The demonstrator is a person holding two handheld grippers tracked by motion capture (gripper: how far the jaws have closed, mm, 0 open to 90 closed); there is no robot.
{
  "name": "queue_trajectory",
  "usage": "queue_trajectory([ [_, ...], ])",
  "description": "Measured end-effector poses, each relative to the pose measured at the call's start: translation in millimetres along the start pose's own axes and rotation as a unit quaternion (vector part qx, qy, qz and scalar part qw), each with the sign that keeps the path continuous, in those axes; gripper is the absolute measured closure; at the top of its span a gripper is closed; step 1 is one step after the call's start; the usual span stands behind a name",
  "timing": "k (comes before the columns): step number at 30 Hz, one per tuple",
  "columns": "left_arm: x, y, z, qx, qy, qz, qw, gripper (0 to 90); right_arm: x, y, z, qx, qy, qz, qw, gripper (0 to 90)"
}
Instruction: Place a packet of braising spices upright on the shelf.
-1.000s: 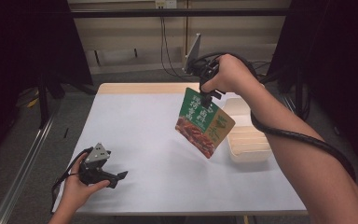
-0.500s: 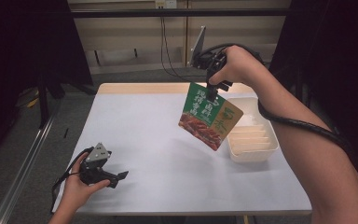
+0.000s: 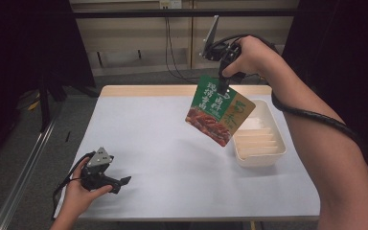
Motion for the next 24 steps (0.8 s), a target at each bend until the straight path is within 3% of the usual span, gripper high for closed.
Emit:
queue_trajectory([
  [9, 0.9, 0.8, 0.4, -0.002, -0.003, -0.002, 1.0000, 2.3, -4.8, -12.2, 0.3, 0.011, 0.013, -0.008, 0.9998, 90.0],
  [21, 0.9, 3.1, 1.0, -0.002, 0.004, 0.008, 1.0000, 2.4, -19.9, -32.2, -3.9, 0.018, -0.019, -0.011, 0.9996, 90.0],
  [24, 1.4, 3.3, 1.0, -0.003, 0.002, 0.001, 1.0000, 2.5, -23.8, -36.6, -6.1, 0.023, -0.021, -0.016, 0.9994, 90.0],
])
Point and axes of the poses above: each handheld gripper's, and its own axes: x roughly forward along the jaws, z roughly out of its top, y roughly to its left, the point moved 1 cm from there along x, roughly forward along the jaws, and after that the axes turned 12 degrees about y, right-handed, at the moved point
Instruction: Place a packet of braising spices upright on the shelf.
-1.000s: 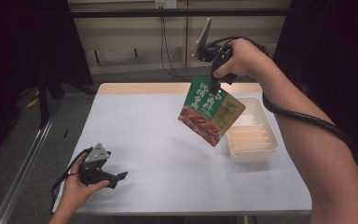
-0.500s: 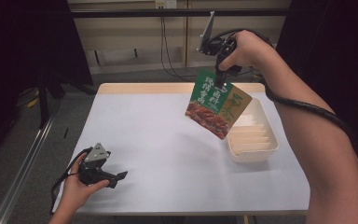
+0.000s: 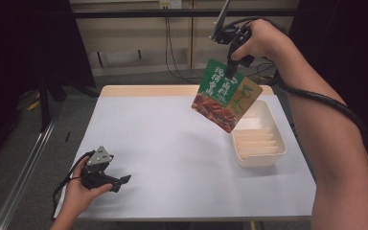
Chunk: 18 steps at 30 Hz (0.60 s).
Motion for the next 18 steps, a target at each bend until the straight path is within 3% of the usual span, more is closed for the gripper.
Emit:
queue_trajectory([
  [18, 0.7, -1.1, -0.6, -0.008, 0.008, 0.003, 0.9999, 3.0, 1.7, -31.8, -20.4, 0.014, 0.006, -0.014, 0.9998, 90.0],
])
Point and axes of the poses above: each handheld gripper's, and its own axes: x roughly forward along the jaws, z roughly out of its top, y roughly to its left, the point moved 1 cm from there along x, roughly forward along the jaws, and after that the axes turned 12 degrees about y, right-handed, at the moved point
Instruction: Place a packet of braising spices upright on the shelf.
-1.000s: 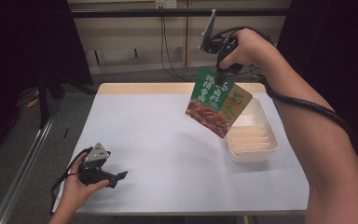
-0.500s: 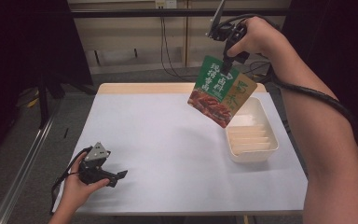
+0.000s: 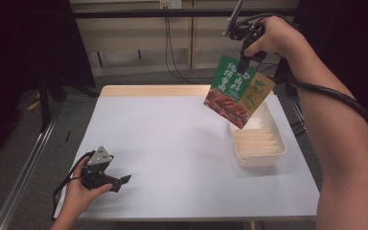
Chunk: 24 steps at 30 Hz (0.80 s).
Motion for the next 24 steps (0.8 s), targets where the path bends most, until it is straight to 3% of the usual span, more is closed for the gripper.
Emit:
queue_trajectory([
  [24, 1.1, -2.0, 2.0, 0.004, -0.007, -0.003, 1.0000, 3.1, 17.7, -29.4, -31.9, 0.011, 0.018, -0.005, 0.9998, 90.0],
])
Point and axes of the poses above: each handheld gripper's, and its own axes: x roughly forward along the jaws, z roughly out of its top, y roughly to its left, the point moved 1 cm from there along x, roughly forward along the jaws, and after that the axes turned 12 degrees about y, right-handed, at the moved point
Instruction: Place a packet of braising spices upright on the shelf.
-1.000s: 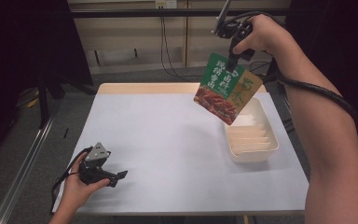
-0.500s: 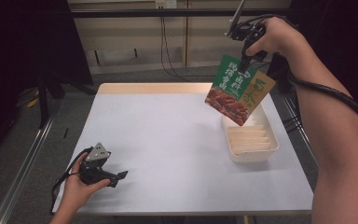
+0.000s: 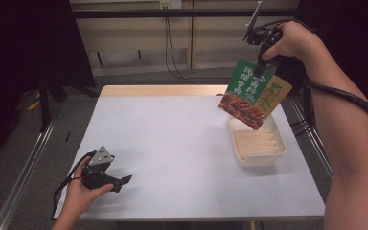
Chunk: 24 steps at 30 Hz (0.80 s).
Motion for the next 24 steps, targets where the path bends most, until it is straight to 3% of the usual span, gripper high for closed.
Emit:
queue_trajectory([
  [24, 0.7, 0.4, 0.4, 0.002, -0.001, 0.003, 1.0000, 3.1, 18.8, -11.3, -16.1, 0.015, 0.040, 0.006, 0.9991, 90.0],
])
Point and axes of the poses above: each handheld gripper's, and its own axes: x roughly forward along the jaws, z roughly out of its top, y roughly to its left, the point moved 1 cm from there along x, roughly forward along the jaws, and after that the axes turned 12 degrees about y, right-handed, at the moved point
